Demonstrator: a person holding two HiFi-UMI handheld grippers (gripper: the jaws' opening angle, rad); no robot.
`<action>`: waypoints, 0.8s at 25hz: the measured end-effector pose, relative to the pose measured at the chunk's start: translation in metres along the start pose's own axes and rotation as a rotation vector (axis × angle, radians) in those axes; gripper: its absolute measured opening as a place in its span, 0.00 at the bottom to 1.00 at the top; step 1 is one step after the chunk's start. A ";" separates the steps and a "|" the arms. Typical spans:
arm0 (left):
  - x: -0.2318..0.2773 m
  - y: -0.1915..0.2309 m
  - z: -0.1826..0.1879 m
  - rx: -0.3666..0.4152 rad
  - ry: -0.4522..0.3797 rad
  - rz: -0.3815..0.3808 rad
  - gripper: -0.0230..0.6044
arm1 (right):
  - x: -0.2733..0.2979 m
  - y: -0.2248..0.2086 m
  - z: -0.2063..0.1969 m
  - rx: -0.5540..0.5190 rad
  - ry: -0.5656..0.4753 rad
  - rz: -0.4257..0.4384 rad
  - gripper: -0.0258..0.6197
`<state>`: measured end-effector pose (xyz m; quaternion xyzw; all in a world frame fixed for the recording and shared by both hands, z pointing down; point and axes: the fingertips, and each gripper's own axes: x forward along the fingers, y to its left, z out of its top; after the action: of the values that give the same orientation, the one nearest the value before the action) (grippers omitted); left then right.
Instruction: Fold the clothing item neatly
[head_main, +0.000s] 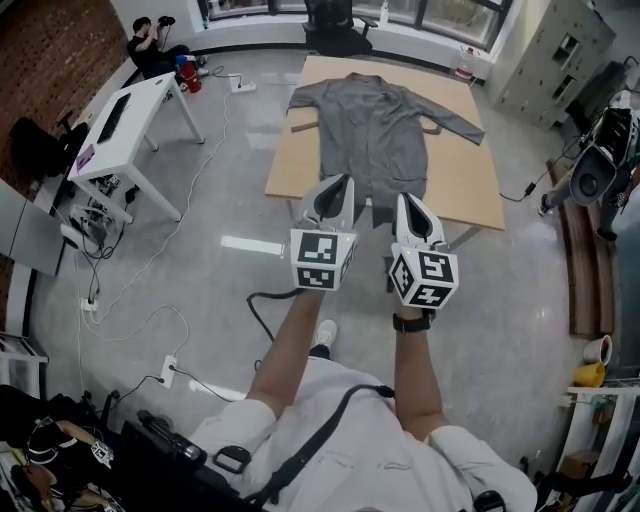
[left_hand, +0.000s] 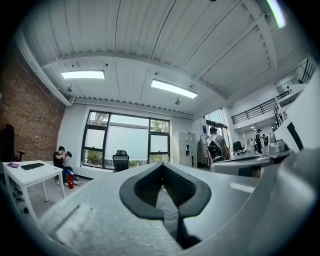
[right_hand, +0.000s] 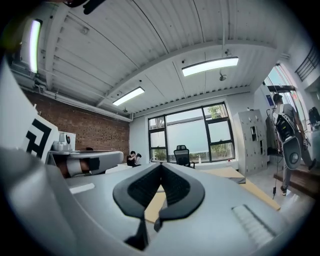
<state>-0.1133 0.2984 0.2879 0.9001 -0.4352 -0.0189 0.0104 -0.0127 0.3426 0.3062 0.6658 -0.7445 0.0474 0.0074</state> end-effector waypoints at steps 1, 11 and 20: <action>0.012 0.007 0.003 0.006 -0.011 0.003 0.04 | 0.013 -0.003 0.003 -0.007 -0.001 0.000 0.05; 0.098 0.079 -0.003 -0.026 -0.026 0.042 0.04 | 0.136 -0.012 0.003 -0.006 0.031 0.084 0.05; 0.183 0.113 -0.027 -0.016 0.010 0.099 0.04 | 0.221 -0.062 -0.015 0.010 0.081 0.125 0.05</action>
<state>-0.0870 0.0847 0.3143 0.8774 -0.4790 -0.0173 0.0208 0.0228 0.1185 0.3413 0.6157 -0.7835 0.0783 0.0312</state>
